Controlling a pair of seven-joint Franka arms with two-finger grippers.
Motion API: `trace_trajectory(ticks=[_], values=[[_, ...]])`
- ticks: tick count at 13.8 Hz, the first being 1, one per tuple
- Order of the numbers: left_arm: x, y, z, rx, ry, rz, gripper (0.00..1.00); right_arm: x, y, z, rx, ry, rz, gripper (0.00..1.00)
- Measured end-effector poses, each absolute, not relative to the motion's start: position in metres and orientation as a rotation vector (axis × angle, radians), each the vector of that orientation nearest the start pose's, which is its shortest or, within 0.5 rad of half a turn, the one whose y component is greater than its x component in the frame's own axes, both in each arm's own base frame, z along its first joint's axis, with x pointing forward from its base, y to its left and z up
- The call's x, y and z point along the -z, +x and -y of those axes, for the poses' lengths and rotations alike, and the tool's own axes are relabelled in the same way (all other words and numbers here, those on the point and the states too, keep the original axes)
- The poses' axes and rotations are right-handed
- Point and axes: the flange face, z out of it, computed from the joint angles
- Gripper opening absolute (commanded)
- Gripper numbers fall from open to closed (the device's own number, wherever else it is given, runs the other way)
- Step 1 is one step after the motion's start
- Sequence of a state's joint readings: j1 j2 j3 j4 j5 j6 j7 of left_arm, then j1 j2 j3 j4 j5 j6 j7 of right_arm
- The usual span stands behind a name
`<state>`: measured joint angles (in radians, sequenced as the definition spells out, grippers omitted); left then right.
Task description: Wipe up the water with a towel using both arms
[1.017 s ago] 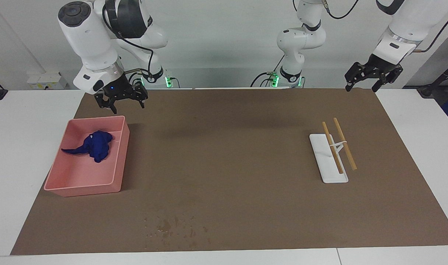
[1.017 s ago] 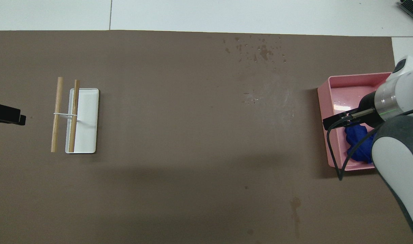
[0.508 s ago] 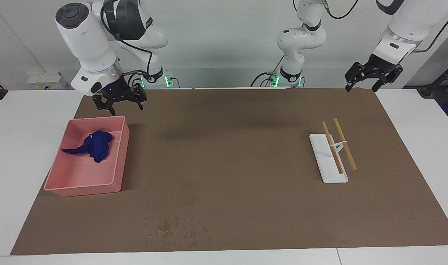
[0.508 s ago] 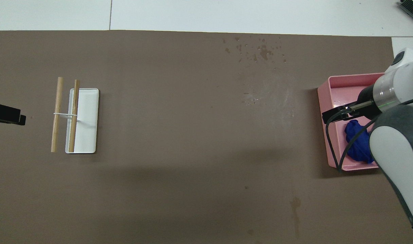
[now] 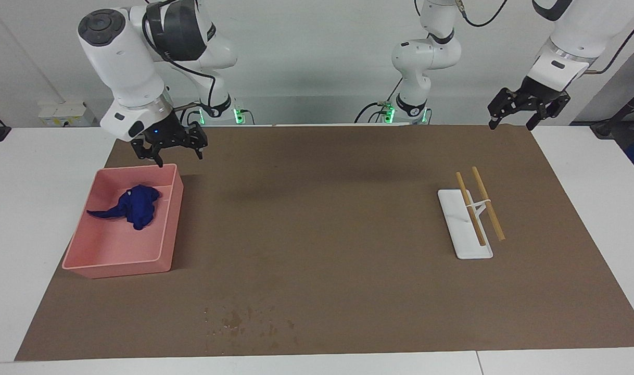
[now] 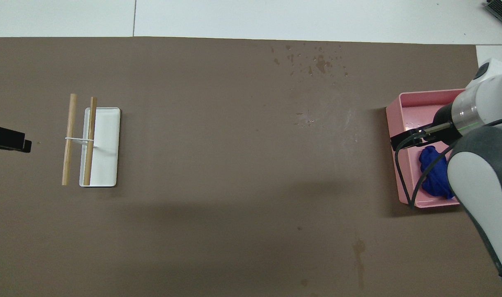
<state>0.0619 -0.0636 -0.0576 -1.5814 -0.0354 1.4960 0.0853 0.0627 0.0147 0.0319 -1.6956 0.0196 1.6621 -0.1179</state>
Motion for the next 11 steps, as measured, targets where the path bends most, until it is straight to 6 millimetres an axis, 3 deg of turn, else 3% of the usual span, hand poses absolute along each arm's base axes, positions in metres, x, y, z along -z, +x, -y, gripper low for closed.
trace_trajectory(ticks=[11], values=[[-0.6474, 0.5270, 0.0029, -0.033, -3.171, -0.132, 1.00, -0.5647, 0.5591, -0.0507, -0.078, -3.104, 0.316, 1.00]])
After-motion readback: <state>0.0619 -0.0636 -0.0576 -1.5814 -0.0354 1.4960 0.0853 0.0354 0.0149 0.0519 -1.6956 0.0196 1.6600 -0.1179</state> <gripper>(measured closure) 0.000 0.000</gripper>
